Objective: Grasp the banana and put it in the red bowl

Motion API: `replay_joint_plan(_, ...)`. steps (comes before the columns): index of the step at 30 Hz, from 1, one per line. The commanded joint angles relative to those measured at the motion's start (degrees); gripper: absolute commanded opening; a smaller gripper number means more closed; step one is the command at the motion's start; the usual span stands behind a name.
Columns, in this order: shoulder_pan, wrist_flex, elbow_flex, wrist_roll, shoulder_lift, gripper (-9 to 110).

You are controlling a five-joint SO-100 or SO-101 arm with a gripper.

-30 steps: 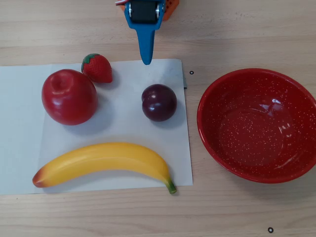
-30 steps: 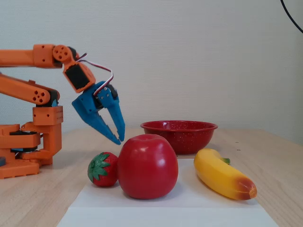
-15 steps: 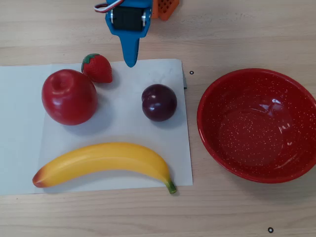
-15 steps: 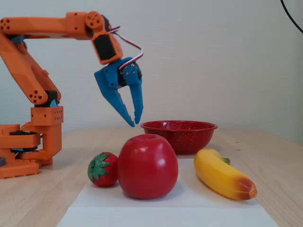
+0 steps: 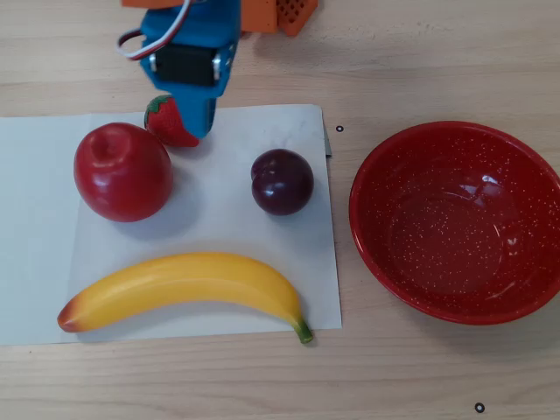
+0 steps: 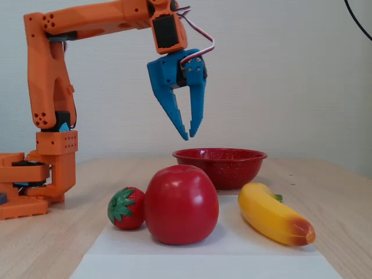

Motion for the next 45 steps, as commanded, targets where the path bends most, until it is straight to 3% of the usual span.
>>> replay_joint_plan(1, -1.23, 2.64, -9.32, 3.08, -0.26, 0)
replay_joint_plan(14, -1.76, 10.72, -31.9, 5.45, -20.48, 8)
replay_joint_plan(29, -0.26, 11.34, -39.64, 7.03, -31.29, 62)
replay_joint_plan(45, 0.97, 10.11, -43.24, 9.84, -41.4, 79)
